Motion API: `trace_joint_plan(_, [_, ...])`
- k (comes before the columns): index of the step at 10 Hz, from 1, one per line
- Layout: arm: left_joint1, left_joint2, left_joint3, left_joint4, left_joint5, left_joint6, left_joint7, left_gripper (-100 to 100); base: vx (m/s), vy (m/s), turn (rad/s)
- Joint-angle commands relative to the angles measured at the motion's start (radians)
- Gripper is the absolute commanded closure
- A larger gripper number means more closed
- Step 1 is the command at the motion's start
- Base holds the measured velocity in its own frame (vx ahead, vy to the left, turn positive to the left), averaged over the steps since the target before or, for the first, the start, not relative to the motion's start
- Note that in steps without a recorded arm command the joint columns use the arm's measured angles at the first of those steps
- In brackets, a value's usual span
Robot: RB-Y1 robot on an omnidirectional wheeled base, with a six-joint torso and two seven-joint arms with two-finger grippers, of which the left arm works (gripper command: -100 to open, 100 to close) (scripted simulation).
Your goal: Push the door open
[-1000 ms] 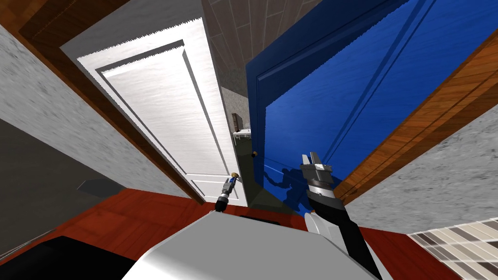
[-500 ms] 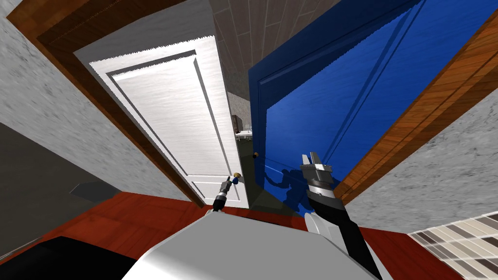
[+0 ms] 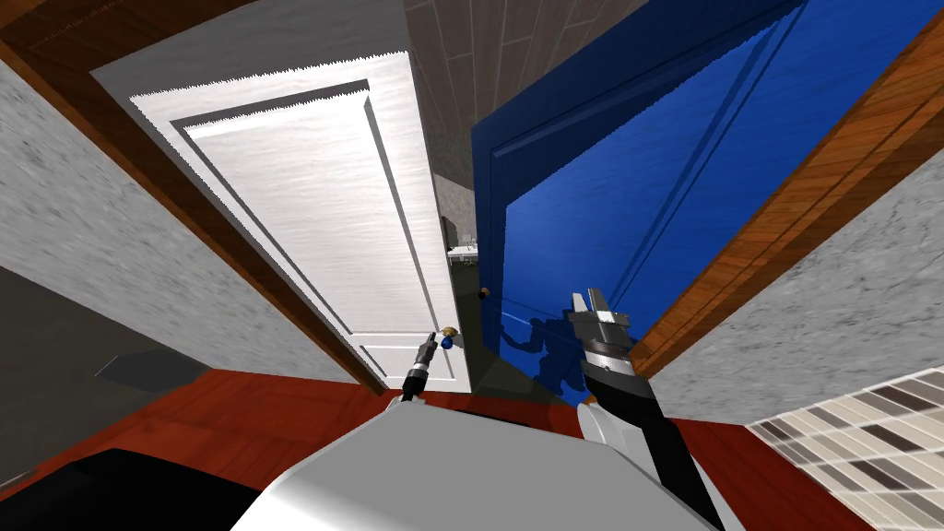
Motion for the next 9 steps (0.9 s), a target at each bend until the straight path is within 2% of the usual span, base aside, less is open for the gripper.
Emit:
trace_joint_plan(1, [-0.004, 0.003, 0.000, 0.006, 0.015, -0.002, 0.042, -100, -0.042, 0.008, -0.063])
trace_joint_plan(5, [-0.019, 0.010, -0.002, 0.023, 0.065, -0.004, 0.158, -100, -0.050, 0.018, -0.078])
trace_joint_plan(6, [-0.019, 0.010, -0.002, 0.023, 0.065, -0.004, 0.170, -100, -0.032, 0.014, -0.029])
trace_joint_plan(8, [-0.028, 0.013, -0.003, 0.033, 0.095, -0.006, 0.234, -100, -0.041, 0.011, -0.072])
trace_joint_plan(9, [-0.028, 0.013, -0.003, 0.033, 0.095, -0.006, 0.243, -100, -0.036, 0.012, -0.032])
